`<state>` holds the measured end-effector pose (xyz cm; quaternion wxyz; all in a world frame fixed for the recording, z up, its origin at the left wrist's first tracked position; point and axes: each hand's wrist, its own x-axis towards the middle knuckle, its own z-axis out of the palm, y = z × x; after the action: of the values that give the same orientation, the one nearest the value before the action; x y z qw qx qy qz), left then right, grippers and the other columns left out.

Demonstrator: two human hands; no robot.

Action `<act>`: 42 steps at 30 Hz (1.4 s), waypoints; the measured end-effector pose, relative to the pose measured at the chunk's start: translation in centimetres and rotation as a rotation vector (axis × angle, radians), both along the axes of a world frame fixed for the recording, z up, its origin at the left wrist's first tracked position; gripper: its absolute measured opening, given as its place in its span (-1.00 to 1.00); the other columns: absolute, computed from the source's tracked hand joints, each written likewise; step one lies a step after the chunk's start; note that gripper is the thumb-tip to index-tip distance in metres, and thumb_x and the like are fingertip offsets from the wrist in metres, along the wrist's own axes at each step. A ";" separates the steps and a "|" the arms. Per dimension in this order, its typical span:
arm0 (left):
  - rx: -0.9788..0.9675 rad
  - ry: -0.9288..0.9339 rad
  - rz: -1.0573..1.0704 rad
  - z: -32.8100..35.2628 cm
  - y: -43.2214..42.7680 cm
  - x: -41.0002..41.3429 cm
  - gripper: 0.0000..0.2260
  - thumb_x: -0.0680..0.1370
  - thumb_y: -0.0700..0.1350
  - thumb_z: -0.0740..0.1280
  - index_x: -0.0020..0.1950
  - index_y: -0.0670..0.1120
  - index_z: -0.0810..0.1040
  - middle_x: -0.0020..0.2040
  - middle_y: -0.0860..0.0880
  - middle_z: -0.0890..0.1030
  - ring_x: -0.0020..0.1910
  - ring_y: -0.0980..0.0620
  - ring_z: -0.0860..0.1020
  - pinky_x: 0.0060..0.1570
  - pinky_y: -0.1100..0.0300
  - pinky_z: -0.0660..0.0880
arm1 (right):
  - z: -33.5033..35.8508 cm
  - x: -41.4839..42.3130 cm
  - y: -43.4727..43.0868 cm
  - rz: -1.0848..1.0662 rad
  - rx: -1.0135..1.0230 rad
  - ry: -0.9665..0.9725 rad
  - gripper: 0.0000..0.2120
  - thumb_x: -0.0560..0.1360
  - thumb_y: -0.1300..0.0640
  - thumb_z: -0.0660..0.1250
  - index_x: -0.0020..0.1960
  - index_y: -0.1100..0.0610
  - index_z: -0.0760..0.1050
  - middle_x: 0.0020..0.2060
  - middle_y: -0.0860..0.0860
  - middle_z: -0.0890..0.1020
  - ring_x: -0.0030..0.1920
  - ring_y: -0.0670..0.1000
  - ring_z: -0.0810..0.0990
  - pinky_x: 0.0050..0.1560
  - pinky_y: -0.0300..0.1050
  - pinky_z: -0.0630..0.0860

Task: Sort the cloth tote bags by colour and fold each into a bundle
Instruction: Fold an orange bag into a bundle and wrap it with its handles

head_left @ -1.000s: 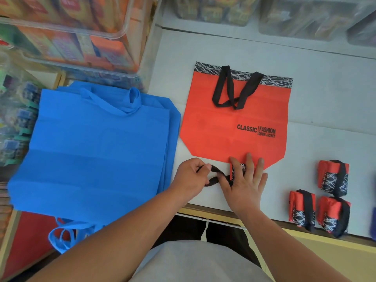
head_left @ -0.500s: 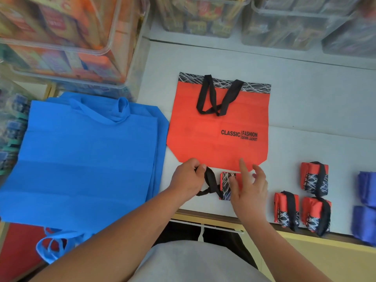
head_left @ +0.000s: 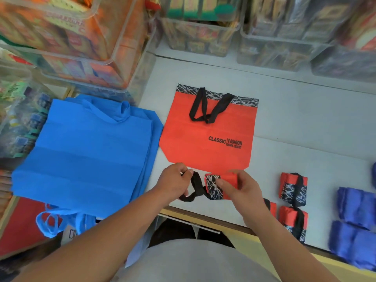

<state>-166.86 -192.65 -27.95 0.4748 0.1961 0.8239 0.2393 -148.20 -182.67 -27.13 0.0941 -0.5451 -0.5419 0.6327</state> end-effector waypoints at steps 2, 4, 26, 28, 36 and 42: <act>-0.020 -0.078 0.025 1.6 0.7 0.9 -0.78 0.66 0.02 0.27 -0.05 -0.10 0.53 -0.43 -0.09 0.58 -0.46 0.04 0.59 -0.47 0.17 0.51 | 3.5 2.0 0.2 0.181 0.103 0.129 -0.77 0.43 0.20 0.56 -0.02 -0.04 0.60 -0.12 -0.08 0.68 -0.06 -0.03 0.63 -0.06 -0.20 0.55; -0.003 -0.154 0.016 3.6 1.9 2.2 -0.80 0.67 -0.02 0.29 -0.05 -0.12 0.52 -0.40 -0.10 0.56 -0.47 0.02 0.58 -0.48 0.14 0.55 | 6.3 3.9 0.6 0.370 0.255 0.202 -0.73 0.42 0.28 0.56 0.01 0.00 0.60 -0.07 -0.08 0.64 -0.04 -0.01 0.60 -0.05 -0.21 0.49; 0.522 -0.158 0.066 14.0 3.4 8.8 -0.73 0.61 -0.23 0.35 0.29 0.01 0.59 0.10 0.04 0.66 -0.04 0.11 0.65 -0.03 0.26 0.60 | 13.5 6.7 2.8 0.239 0.303 0.287 -0.76 0.38 0.25 0.60 -0.07 0.09 0.57 -0.17 0.04 0.73 -0.14 0.10 0.71 -0.11 -0.08 0.63; 0.518 -0.182 0.092 13.4 2.6 8.4 -0.64 0.57 -0.29 0.39 0.33 0.00 0.55 0.16 0.05 0.65 0.02 0.19 0.66 0.00 0.30 0.59 | 13.7 6.6 2.9 0.189 0.267 0.301 -0.75 0.39 0.30 0.58 -0.08 0.13 0.54 -0.19 0.11 0.71 -0.21 0.15 0.70 -0.22 -0.10 0.63; 0.452 -0.213 0.061 11.7 1.8 10.2 -0.89 0.50 -0.18 0.51 -0.09 -0.19 0.62 -0.23 -0.11 0.61 -0.26 0.05 0.49 -0.19 0.12 0.41 | 13.9 7.0 3.8 0.127 0.195 0.274 -0.74 0.36 0.26 0.60 -0.15 0.14 0.51 -0.19 0.19 0.68 -0.27 0.10 0.66 -0.29 -0.07 0.62; 0.474 -0.214 0.084 12.2 2.2 10.3 -0.92 0.55 -0.18 0.46 -0.08 -0.18 0.61 -0.10 -0.21 0.69 -0.14 -0.09 0.67 -0.10 0.10 0.63 | 14.1 7.4 4.4 0.135 0.180 0.272 -0.74 0.39 0.30 0.58 -0.13 0.21 0.48 -0.25 0.15 0.65 -0.30 0.10 0.63 -0.31 -0.10 0.57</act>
<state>-156.54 -190.42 -15.73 0.4898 0.2412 0.6974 0.4642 -140.78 -178.31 -13.01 0.1722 -0.4061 -0.6142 0.6544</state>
